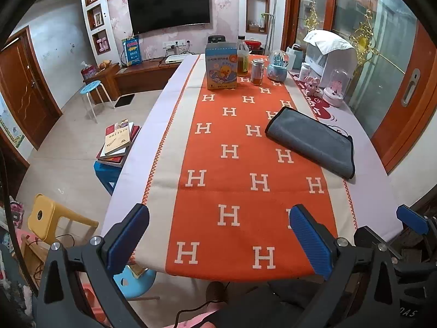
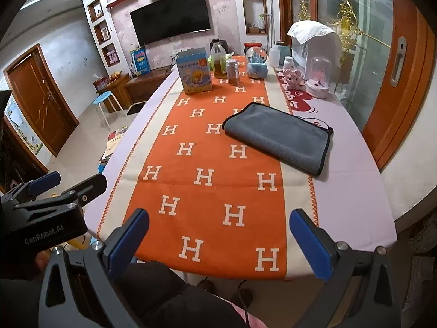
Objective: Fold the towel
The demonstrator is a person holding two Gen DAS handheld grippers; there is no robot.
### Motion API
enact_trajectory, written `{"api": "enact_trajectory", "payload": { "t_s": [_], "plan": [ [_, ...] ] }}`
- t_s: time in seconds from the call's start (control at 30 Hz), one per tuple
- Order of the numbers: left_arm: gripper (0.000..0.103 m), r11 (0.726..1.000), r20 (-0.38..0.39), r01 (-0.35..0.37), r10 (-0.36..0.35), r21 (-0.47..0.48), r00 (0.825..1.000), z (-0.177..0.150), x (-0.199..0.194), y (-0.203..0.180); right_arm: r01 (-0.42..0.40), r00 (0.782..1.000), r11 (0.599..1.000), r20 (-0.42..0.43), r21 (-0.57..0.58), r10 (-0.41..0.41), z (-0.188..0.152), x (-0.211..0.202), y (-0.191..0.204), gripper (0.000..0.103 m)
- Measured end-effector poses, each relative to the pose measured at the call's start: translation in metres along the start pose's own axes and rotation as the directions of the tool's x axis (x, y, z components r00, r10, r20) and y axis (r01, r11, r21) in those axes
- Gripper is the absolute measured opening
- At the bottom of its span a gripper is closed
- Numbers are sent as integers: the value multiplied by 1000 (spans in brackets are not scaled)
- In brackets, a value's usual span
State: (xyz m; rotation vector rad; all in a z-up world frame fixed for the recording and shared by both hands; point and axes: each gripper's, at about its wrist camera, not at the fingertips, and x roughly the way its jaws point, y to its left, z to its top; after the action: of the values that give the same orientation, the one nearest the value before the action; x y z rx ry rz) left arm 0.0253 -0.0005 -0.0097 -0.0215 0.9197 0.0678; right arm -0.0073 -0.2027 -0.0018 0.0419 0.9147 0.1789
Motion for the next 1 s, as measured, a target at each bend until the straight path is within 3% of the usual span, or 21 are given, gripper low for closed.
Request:
{"api": "enact_trajectory", "payload": {
  "t_s": [1.0],
  "plan": [
    [102,1000,-27,1,-1,-3,1000,-1,11,1,-11,998,1000,-54,-11,10,4,18,4,103]
  ]
}}
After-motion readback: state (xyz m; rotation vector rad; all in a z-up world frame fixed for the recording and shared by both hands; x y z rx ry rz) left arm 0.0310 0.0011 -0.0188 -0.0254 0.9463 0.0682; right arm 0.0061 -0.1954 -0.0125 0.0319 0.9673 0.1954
